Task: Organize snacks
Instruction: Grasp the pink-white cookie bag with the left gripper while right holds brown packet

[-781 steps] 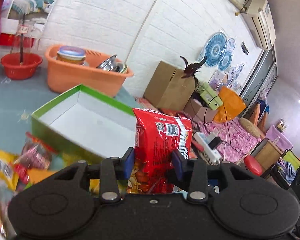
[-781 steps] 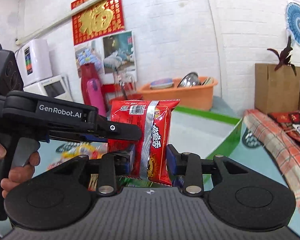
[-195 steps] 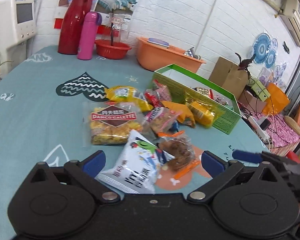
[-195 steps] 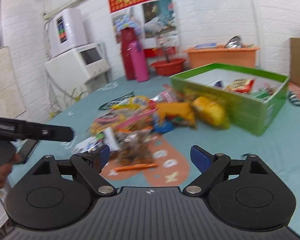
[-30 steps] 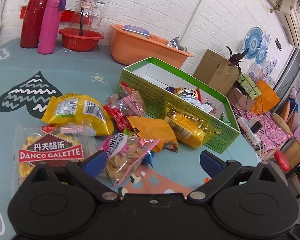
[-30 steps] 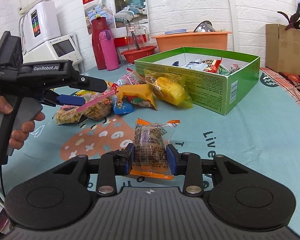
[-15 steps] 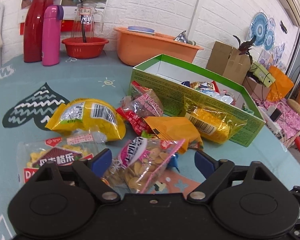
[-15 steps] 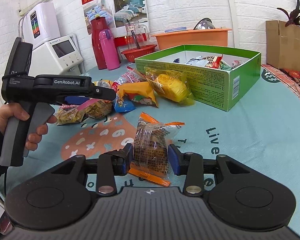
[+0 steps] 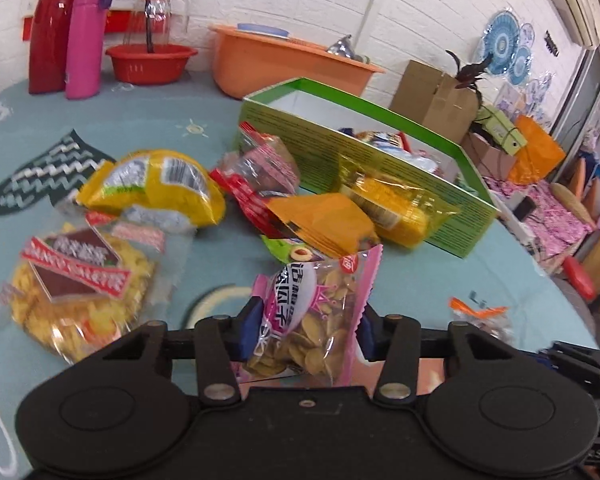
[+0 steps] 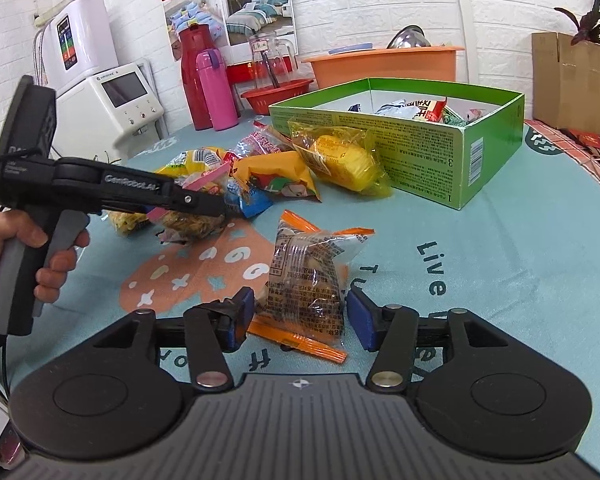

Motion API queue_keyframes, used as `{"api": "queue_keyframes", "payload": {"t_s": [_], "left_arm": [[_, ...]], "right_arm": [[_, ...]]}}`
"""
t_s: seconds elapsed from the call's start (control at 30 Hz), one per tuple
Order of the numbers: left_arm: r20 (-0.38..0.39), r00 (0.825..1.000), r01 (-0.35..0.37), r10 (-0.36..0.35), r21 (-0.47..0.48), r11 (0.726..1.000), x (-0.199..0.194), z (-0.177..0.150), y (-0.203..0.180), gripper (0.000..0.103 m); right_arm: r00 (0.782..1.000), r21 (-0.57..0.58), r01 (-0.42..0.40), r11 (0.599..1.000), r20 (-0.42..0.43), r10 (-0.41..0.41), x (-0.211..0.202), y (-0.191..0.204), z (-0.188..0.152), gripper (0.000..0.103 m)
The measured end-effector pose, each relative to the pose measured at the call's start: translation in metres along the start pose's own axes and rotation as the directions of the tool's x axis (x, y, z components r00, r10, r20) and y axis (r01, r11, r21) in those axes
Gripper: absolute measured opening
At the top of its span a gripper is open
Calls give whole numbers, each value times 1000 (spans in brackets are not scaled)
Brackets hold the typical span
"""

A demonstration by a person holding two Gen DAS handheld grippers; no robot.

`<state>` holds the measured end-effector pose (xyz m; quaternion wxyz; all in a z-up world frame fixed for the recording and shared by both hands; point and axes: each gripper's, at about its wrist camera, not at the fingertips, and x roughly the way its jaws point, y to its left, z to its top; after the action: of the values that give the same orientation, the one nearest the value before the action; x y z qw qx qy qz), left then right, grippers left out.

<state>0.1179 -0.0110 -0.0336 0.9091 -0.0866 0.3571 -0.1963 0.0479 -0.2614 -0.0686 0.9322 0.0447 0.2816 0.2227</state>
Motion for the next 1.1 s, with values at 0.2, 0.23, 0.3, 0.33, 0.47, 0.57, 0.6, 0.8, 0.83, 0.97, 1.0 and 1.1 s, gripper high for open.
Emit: {"api": "queue_keyframes", "payload": {"t_s": [0.2,0.23,0.3,0.33,0.47,0.57,0.6,0.8,0.83,0.97,1.0,1.1], "left_arm": [[-21,994,110,-112,-69,992,-16,-20,-8,74],[-16,995,101,-103,-64,993,-18,-22,-9,83],[-13,996,83,-84,-68,994,-24,-25,-11,103],[-5,996,86,-87,-65,994,-27,-27,-12,103],[2,996,91,-91,-5,996,-30,-25,-24,103],[-10,998,66,-66,34,997,-22,-24,-32,103],[-18,998,68,-68,44,997,-18,-26,-33,103],[-21,996,84,-84,2,996,-16,-29,-23,103],[-20,996,88,-88,-6,996,-17,-29,-21,103],[-25,997,77,-77,18,997,-16,-30,-25,103],[-24,997,77,-76,18,997,-15,-30,-25,103],[-15,997,78,-78,24,997,-13,-31,-25,103]], "right_arm": [[1000,-2,10,1000,-3,-10,-3,-2,0,92],[1000,0,11,1000,-4,-11,-3,-2,0,93],[1000,2,15,1000,-6,-15,-3,-1,0,94],[1000,-2,16,1000,-7,-16,-3,0,0,94],[1000,-15,19,1000,-15,-19,-1,0,1,96],[1000,-6,25,1000,-15,-25,0,-1,4,99],[1000,-5,28,1000,-14,-28,-1,-1,4,99],[999,-6,34,999,-9,-34,3,-1,9,100],[999,-4,33,999,-6,-33,4,0,9,101],[999,12,32,999,-7,-32,11,1,13,101],[1000,13,31,999,-8,-31,11,0,13,101],[999,11,31,999,-20,-31,12,0,10,101]]}}
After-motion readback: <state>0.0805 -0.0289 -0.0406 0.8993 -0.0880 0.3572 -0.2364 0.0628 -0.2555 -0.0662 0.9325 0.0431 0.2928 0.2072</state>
